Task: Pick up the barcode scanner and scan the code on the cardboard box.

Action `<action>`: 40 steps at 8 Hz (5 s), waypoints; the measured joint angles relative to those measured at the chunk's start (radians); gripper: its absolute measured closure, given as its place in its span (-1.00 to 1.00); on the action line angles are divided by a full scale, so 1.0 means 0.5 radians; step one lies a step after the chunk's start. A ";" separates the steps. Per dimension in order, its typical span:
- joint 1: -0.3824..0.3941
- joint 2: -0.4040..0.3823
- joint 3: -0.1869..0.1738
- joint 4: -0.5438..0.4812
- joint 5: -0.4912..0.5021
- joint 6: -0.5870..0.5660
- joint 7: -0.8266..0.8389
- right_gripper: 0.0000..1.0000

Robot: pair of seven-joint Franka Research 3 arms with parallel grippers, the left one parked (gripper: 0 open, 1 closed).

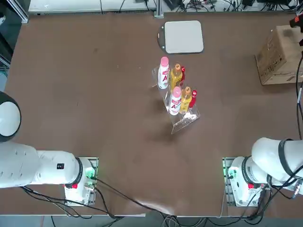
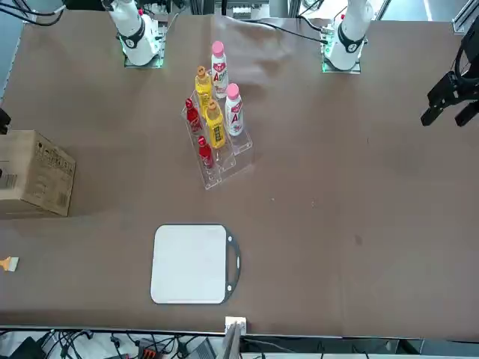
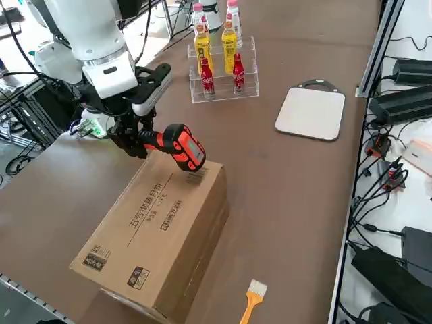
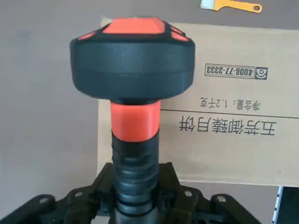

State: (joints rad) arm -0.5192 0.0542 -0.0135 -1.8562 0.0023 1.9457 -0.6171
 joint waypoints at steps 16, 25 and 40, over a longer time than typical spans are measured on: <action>0.793 0.036 0.170 -0.226 0.022 0.235 1.012 0.15; 0.811 0.420 0.151 -0.848 0.022 1.110 1.027 0.15; 0.792 -0.121 0.120 0.158 0.022 -0.307 1.094 -1.00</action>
State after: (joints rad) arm -0.1234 -0.0063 0.0465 -1.7773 0.0134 1.7921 -0.0702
